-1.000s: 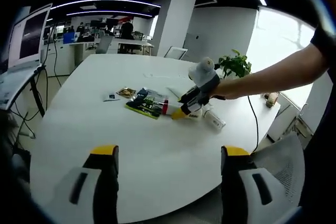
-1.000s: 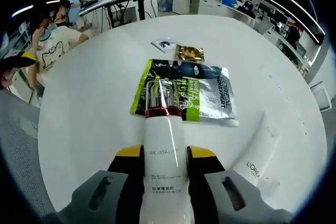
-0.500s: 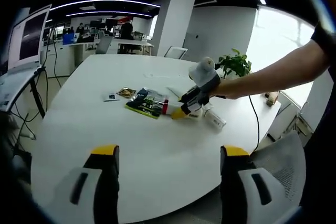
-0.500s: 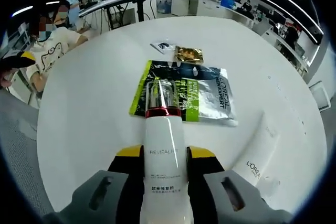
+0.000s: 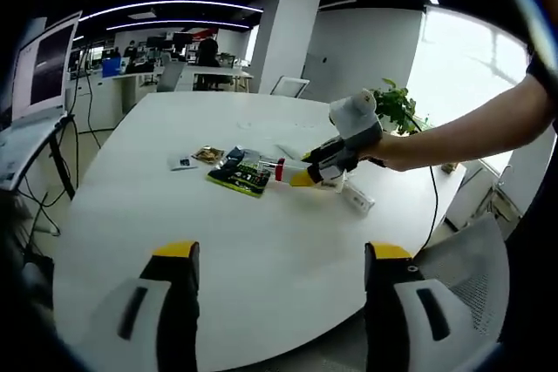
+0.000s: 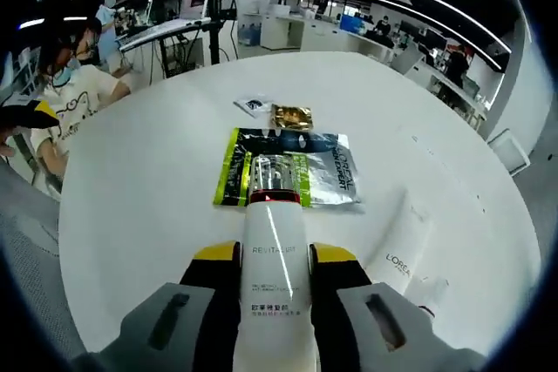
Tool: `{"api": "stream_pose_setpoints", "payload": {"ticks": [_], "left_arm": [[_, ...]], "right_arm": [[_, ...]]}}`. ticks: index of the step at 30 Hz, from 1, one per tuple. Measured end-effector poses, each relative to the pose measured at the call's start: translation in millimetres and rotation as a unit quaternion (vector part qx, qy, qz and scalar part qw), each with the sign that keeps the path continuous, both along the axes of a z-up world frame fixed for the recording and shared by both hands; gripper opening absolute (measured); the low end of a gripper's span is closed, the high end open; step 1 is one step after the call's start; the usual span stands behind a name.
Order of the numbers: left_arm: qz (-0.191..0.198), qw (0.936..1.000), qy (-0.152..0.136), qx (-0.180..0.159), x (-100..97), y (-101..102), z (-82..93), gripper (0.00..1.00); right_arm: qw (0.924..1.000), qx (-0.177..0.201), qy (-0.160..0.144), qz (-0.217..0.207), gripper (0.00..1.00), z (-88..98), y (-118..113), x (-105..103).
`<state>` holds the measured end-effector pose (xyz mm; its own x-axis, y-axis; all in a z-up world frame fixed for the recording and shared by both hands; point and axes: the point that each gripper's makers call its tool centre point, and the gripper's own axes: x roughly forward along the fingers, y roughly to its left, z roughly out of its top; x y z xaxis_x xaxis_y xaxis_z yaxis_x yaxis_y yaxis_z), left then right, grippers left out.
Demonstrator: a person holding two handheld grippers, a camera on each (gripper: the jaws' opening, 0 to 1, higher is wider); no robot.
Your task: Arrange the skincare products in the storage area until every visible bottle or jar stands upright without overlapping.
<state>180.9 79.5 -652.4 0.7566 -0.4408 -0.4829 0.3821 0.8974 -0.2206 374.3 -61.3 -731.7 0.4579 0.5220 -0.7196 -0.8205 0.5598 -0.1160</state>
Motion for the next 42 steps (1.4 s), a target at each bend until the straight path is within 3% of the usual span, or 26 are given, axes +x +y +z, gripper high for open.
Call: {"api": "stream_pose_setpoints", "payload": {"ticks": [7, 11, 17, 21, 24, 34, 42], "left_arm": [[-0.002, 1.0000, -0.006, 0.002, -1.1, -1, 1.6, 0.68], [-0.008, 0.9999, -0.006, -0.004, -1.5, -3, 1.8, 0.68], [-0.015, 0.9998, -0.006, -0.006, -2.8, -7, 3.1, 0.67], [-0.021, 0.9988, 0.011, -0.042, -2.5, -15, 6.0, 0.69], [-0.014, 0.9967, 0.028, -0.076, -1.1, -17, 7.5, 0.71], [-0.035, 0.9934, 0.019, -0.107, 5.0, -35, 24.3, 0.72], [-0.054, 0.9874, 0.005, -0.149, 11.5, -60, 49.7, 0.73]], "right_arm": [[0.9978, 0.052, -0.014, -0.039, 0.29, 24.3, -10, -10], [0.9971, 0.062, -0.023, -0.039, 0.29, 34.1, -12, -21], [0.9971, 0.062, -0.021, -0.038, 0.29, 32.6, -17, -34], [0.9959, 0.080, -0.019, -0.036, 0.28, 38.4, -13, -49], [0.9936, 0.105, -0.026, -0.033, 0.28, 54.9, -9, -64], [0.9846, 0.163, -0.057, -0.024, 0.28, 95.2, 8, -93], [0.9782, 0.192, -0.078, -0.014, 0.28, 124.6, 18, -116]]}}
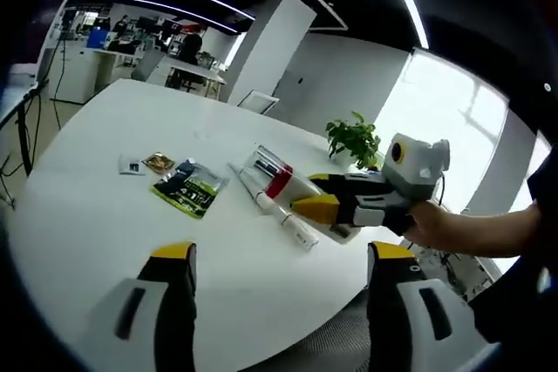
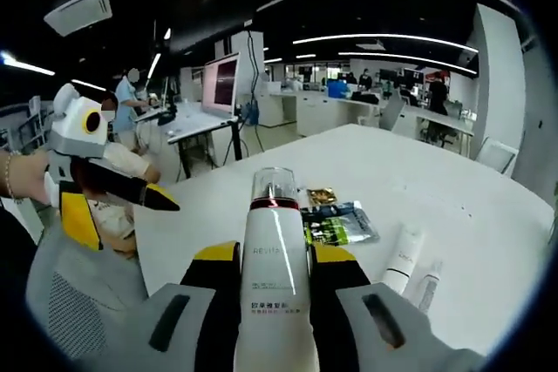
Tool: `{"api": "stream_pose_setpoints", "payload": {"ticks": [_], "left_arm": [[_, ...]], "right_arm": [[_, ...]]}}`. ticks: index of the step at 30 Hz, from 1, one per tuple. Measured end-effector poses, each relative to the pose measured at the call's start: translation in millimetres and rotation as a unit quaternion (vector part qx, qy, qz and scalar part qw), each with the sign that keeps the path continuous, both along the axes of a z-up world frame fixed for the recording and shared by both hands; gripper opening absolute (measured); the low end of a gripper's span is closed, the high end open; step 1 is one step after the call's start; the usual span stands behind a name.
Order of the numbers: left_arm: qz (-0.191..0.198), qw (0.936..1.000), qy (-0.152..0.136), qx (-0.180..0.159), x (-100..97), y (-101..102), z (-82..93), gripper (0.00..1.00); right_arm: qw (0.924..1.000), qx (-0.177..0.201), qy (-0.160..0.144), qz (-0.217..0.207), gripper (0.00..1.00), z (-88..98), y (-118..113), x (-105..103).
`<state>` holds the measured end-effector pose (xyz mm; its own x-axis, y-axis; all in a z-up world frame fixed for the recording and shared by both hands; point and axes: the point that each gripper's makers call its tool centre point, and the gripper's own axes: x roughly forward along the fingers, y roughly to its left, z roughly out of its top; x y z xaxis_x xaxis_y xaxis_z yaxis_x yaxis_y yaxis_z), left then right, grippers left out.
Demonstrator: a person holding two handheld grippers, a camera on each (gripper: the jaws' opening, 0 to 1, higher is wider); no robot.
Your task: Arrange the skincare products in the storage area until every visible bottle or jar stands upright without overlapping.
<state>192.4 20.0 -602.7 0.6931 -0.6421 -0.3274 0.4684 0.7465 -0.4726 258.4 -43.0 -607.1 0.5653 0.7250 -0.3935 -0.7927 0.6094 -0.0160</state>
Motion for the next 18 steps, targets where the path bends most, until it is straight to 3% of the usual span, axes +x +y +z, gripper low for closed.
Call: {"api": "stream_pose_setpoints", "payload": {"ticks": [5, 11, 15, 16, 18], "left_arm": [[0.000, 0.9972, -0.006, -0.075, 4.4, -16, 22.3, 0.72], [-0.008, 0.9968, -0.008, -0.079, 17.2, -23, 28.0, 0.63], [-0.003, 0.9916, 0.004, -0.129, 23.2, -30, 38.1, 0.60], [0.002, 0.9924, 0.006, -0.123, 24.8, -29, 37.2, 0.58], [-0.006, 0.9969, -0.019, -0.077, 25.7, -29, 35.6, 0.56]], "right_arm": [[0.9997, 0.023, -0.010, 0.002, 0.28, 15.0, 4, -10], [0.9990, 0.019, -0.038, 0.013, 0.28, 29.6, 12, -28], [0.9985, 0.030, -0.043, 0.014, 0.28, 35.0, 15, -34], [0.9984, 0.032, -0.044, 0.014, 0.28, 35.7, 15, -36], [0.9982, 0.033, -0.048, 0.016, 0.28, 38.1, 16, -39]]}}
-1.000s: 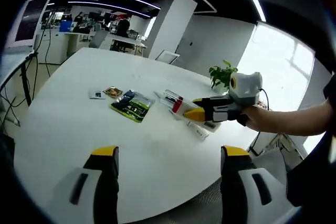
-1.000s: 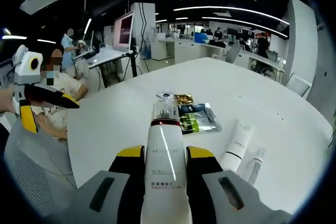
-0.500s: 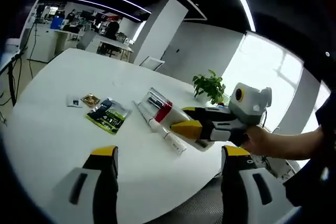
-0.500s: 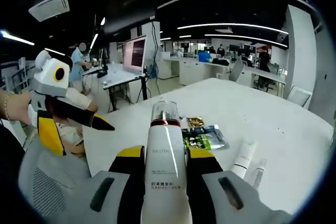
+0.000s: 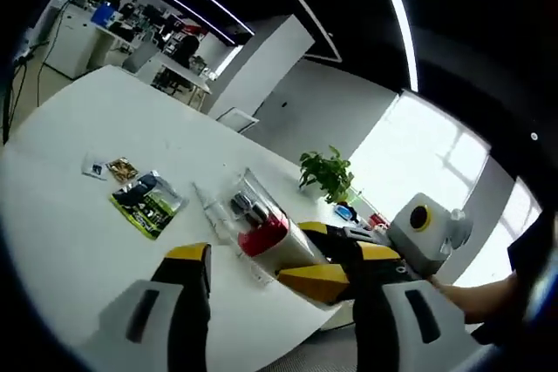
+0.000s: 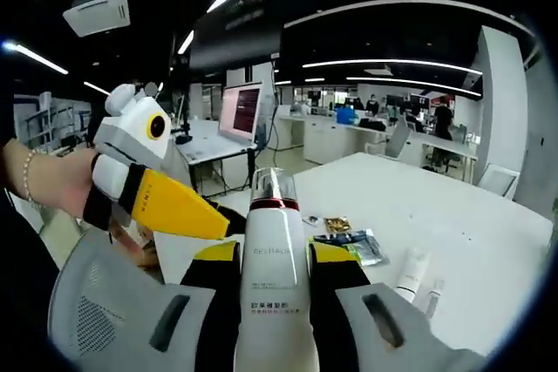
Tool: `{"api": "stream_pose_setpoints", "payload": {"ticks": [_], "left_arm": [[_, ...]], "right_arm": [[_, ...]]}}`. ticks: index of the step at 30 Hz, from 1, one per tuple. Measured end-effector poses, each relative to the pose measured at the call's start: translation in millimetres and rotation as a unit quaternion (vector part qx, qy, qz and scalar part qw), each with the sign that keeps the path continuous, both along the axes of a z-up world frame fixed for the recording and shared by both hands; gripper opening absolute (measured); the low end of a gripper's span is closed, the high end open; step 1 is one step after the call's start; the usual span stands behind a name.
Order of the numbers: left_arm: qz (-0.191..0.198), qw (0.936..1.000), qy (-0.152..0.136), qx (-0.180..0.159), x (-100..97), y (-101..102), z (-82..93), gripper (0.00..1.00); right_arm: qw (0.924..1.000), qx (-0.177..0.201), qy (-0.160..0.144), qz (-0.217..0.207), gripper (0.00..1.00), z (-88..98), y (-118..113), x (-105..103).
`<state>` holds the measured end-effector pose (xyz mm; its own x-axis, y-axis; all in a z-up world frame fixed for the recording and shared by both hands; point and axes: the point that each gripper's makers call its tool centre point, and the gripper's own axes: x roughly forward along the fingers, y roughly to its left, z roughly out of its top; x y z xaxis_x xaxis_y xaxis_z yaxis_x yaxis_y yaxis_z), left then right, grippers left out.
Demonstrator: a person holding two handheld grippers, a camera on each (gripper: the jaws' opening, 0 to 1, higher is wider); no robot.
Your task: Arrange the skincare products in the storage area until every visible bottle or jar stands upright without overlapping.
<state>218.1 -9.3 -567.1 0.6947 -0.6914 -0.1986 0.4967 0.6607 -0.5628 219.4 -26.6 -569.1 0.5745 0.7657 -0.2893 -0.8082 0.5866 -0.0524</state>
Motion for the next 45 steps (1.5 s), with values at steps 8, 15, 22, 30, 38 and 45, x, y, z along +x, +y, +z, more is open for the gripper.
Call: {"api": "stream_pose_setpoints", "payload": {"ticks": [8, 15, 22, 30, 38, 45], "left_arm": [[0.010, 0.9954, 0.043, -0.085, 4.1, -4, 2.4, 0.42], [0.013, 0.9937, 0.045, -0.102, 0.3, -12, 8.7, 0.29], [0.009, 0.9950, 0.037, -0.092, -2.0, -21, 13.3, 0.26], [-0.025, 0.9974, 0.002, -0.068, 6.2, -41, 29.0, 0.21], [-0.034, 0.9964, 0.009, -0.077, 18.1, -51, 35.2, 0.20], [-0.066, 0.9937, 0.002, -0.091, 18.5, -61, 45.5, 0.20]], "right_arm": [[0.9998, 0.012, -0.013, -0.007, 0.28, 11.4, 3, -8], [0.9995, 0.008, -0.020, -0.021, 0.28, 11.8, 2, -9], [0.9990, -0.004, -0.024, -0.037, 0.29, 9.8, -5, -13], [0.9994, 0.019, -0.009, -0.028, 0.30, 12.0, -24, -4], [0.9958, 0.080, 0.040, 0.016, 0.31, 19.4, -32, 5], [0.9715, 0.162, 0.126, 0.120, 0.34, 24.3, -36, 3]]}}
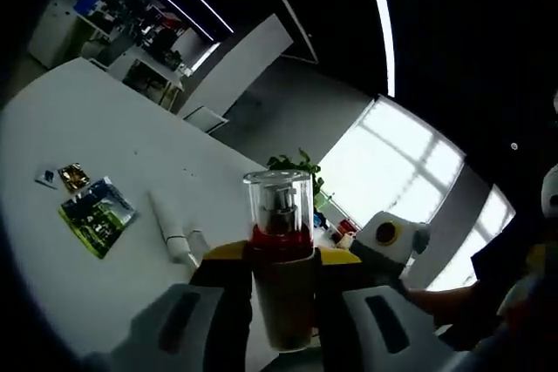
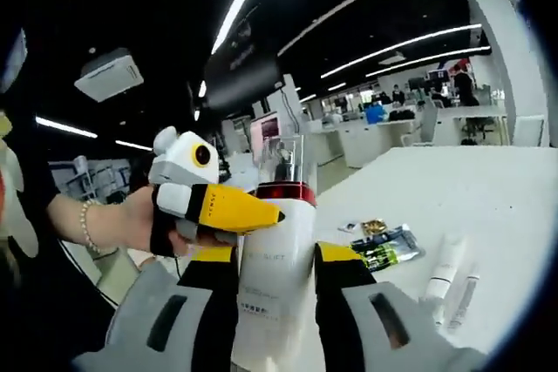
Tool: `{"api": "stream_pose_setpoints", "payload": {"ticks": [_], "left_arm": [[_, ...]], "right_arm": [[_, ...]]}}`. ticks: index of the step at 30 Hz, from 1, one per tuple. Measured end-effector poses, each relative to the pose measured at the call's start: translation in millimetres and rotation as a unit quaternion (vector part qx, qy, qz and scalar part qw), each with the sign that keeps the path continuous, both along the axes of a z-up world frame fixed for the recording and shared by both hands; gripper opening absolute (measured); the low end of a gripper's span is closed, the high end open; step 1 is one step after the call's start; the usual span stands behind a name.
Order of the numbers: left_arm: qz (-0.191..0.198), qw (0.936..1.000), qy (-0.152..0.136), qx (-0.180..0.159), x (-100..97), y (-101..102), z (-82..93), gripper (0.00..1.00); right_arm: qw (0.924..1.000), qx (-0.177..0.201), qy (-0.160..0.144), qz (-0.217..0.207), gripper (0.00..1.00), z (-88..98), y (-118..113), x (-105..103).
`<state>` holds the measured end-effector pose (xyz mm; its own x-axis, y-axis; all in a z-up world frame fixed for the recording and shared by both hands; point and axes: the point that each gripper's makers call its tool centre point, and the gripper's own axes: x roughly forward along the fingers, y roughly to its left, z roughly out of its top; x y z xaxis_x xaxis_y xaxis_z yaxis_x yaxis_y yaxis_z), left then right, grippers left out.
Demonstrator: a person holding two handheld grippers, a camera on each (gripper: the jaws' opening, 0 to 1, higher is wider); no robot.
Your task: Arrange the skincare products in the storage area until every visible bottle or jar stands upright without overlapping.
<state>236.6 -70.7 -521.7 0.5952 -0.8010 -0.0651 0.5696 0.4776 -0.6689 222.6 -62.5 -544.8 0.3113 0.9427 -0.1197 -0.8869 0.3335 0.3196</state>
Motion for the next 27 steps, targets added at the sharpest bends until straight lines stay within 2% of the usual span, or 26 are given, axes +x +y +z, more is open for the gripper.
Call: {"api": "stream_pose_setpoints", "payload": {"ticks": [3, 4, 6, 8, 16, 19, 22, 23, 24, 25, 27], "left_arm": [[-0.026, 0.9994, -0.015, 0.016, -6.3, -7, 2.8, 0.20], [-0.037, 0.9989, -0.022, 0.018, -8.9, -9, 4.8, 0.20], [-0.068, 0.9969, -0.035, 0.022, -14.4, -15, 8.3, 0.20], [-0.096, 0.9939, -0.049, 0.023, -21.3, -24, 11.7, 0.20], [-0.155, 0.9837, -0.077, 0.048, -29.9, -56, 9.1, 0.20], [-0.178, 0.9771, -0.105, 0.048, -33.5, -65, 13.0, 0.20], [-0.185, 0.9750, -0.112, 0.052, -32.2, -68, 12.4, 0.20], [-0.187, 0.9727, -0.122, 0.062, -30.1, -67, 10.5, 0.20], [-0.190, 0.9707, -0.128, 0.073, -28.3, -67, 7.9, 0.20], [-0.198, 0.9664, -0.136, 0.091, -27.4, -67, 3.2, 0.20], [-0.215, 0.9565, -0.152, 0.126, -28.2, -69, -5.8, 0.20]], "right_arm": [[0.9980, 0.014, 0.012, 0.061, 0.34, 1.1, -4, -9], [0.9955, 0.019, 0.008, 0.093, 0.34, 3.3, -7, -14], [0.9901, 0.023, 0.019, 0.137, 0.34, 4.3, -12, -24], [0.9846, 0.029, 0.005, 0.172, 0.33, 6.6, -16, -32], [0.9750, 0.033, 0.021, 0.219, 0.33, 0.2, -31, -45], [0.9700, 0.033, 0.028, 0.239, 0.32, -1.4, -35, -51], [0.9699, 0.033, 0.033, 0.239, 0.30, -1.7, -38, -49], [0.9729, 0.026, 0.017, 0.229, 0.30, -4.0, -38, -45], [0.9770, 0.011, -0.016, 0.212, 0.30, -8.3, -38, -39], [0.9780, 0.001, -0.030, 0.207, 0.30, -11.3, -38, -37], [0.9805, -0.023, -0.036, 0.192, 0.30, -22.5, -37, -35]]}}
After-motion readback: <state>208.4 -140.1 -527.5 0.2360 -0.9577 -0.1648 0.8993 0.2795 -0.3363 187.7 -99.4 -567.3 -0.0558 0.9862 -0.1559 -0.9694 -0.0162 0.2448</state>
